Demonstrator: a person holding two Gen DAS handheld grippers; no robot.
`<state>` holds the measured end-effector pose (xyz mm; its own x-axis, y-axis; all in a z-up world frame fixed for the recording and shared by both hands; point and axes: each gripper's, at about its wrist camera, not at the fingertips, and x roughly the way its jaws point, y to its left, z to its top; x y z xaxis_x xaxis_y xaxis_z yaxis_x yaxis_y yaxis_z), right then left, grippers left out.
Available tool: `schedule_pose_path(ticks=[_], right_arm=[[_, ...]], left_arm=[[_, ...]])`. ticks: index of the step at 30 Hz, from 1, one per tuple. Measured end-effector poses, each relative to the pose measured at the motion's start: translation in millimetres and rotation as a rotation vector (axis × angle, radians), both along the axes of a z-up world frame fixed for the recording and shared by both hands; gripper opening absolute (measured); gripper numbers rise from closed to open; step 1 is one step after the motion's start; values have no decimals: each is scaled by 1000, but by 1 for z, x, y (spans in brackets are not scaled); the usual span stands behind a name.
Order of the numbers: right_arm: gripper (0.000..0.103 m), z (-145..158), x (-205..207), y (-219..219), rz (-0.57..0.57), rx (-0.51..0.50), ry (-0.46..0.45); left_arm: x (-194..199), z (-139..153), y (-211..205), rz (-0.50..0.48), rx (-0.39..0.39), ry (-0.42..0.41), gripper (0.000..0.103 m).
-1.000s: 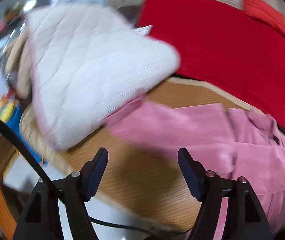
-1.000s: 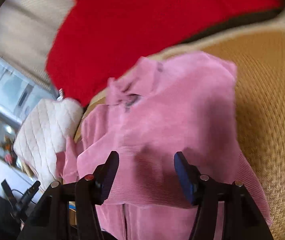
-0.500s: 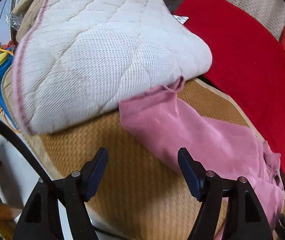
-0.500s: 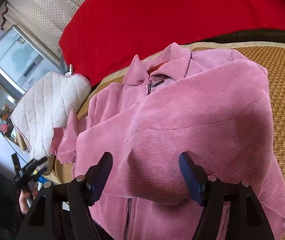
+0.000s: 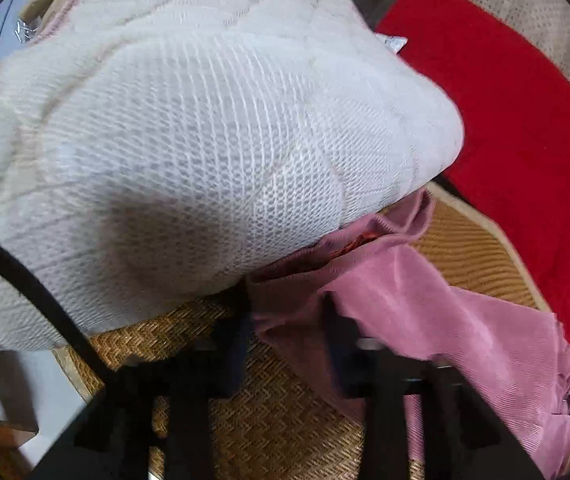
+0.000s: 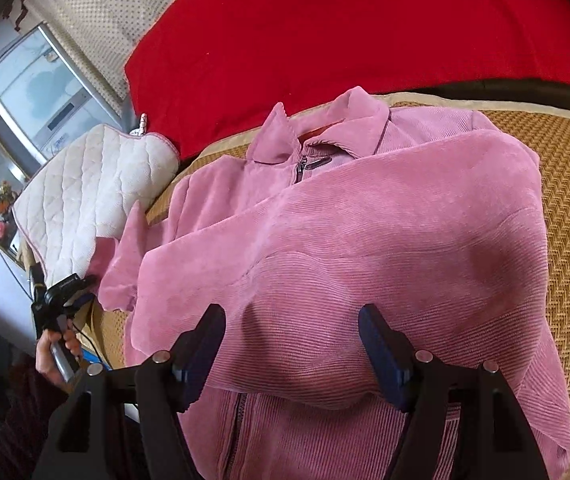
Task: Fold large clothes
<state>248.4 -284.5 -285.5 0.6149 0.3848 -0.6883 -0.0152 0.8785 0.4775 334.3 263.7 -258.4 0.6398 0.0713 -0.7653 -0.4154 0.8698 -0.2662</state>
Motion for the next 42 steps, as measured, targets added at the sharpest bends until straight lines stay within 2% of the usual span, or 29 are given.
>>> schedule_pose_path(ticks=[2,5,6,9,12,15,21,24,25,27,28,29,31,33,36,42], right_arm=[[73,0,-1,-1,5,1,-8],[73,0,-3,-3,12,10,-15],[73,0,-4,-4,12,17,-15],[73,2,-7,-9,7,37,-16],[73,4,-10,-15,-10,54,-20],[73,10,-14,-24,-41,74,-31],[73,28,-24,-47,-116,117,-82],[73,35,-29,-61,-158,143,-103],[73,36,-30,-64,-168,148,-107],[73,39,-32,-73,-192,162,-110],[73,39,-32,-79,-207,177,-107],[73,39,-33,-83,-218,195,-103],[73,37,-32,-93,-234,248,-90],[75,35,-31,-99,-240,293,-77],[76,31,-29,-103,-237,337,-63],[76,22,-14,-91,-206,336,-25]], left_arm=[[5,-1,1,2,-2,-6,10],[12,11,-9,-24,11,-46,6],[15,10,-9,-40,28,-58,6],[12,40,-37,-136,107,-121,5],[10,76,-78,-252,184,-170,5],[2,116,-123,-380,224,-216,5],[-22,182,-233,-679,216,-284,5],[-53,207,-299,-846,204,-316,5],[-64,213,-324,-921,183,-329,11],[-79,219,-353,-1037,127,-342,43],[-89,222,-366,-1087,102,-360,77],[-98,224,-371,-1098,101,-382,90],[-110,224,-376,-1110,117,-432,90],[-109,217,-370,-1082,128,-428,90],[-89,192,-347,-966,136,-332,90],[-48,111,-280,-674,156,-111,90]])
